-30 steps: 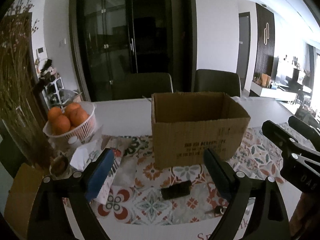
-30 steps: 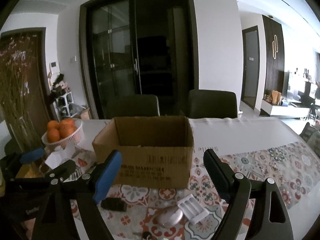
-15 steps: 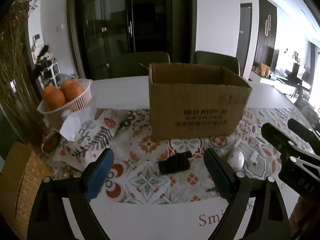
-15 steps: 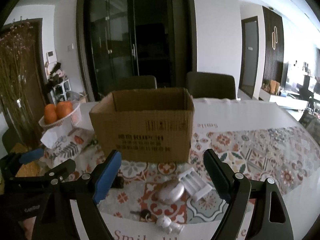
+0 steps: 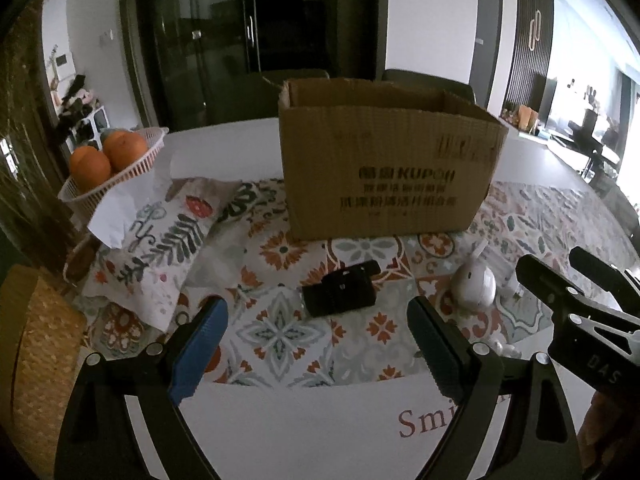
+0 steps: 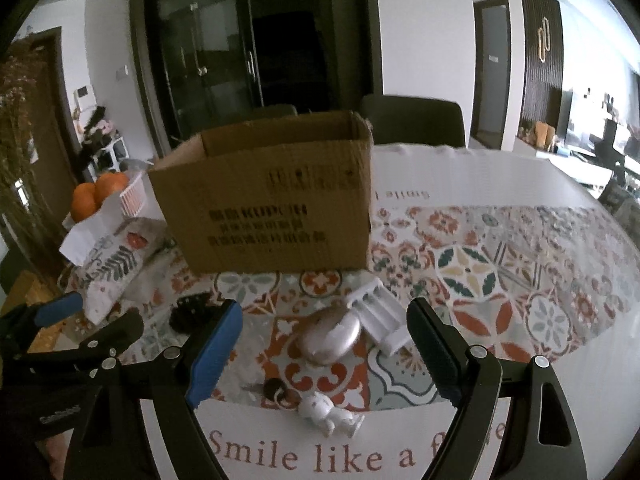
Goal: Organize rigid objects
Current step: 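Withdraw both tools from the box toward the remaining items on the runner, then close the left tool on the black case while the right tool grips the silver speaker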
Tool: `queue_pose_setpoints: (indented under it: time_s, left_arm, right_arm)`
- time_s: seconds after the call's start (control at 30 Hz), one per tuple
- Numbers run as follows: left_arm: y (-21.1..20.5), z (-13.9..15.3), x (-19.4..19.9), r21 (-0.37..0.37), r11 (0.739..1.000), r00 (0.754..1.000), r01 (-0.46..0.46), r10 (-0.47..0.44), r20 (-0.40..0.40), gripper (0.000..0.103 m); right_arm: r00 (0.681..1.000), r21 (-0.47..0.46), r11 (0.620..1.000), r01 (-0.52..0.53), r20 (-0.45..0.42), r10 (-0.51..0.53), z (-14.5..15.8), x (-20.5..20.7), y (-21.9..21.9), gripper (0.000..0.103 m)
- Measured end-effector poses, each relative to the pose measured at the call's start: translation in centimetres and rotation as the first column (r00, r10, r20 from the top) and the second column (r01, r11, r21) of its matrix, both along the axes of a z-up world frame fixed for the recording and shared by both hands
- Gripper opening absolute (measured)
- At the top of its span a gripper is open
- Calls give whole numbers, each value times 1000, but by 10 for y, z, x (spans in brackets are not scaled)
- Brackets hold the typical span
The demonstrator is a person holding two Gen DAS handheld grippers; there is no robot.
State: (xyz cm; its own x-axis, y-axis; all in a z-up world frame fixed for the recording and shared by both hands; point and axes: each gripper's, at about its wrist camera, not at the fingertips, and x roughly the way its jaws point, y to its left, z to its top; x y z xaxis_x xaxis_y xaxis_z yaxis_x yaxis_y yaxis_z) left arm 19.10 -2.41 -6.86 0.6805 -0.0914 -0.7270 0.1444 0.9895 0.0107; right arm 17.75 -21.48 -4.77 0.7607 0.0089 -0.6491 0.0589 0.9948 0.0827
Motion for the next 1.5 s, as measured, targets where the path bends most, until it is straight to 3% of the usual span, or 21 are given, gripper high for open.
queue_pose_setpoints:
  time_s: [0.5,0.87,1.07,1.5]
  left_arm:
    - [-3,-47,19,-61,998,992,34,-42,-121,92]
    - [-6,-67,35,-84,996,995,31,-38,-89,92]
    - [-4,-76,52,-115,993,993,16,-30,-118,92]
    - [-3,-90,75,-137,990,986,-33,10,-164,92]
  right_arm:
    - [988,110,993,39,-154,-22,-44,21,-10,85]
    - [977,184,978,99,-207,-60,-60,32,-14,85]
    - [965,234,963,136,-250,-75,-69,42,-16,85]
    - [953,221,964,147,-293,-79,-84,63,-11,85]
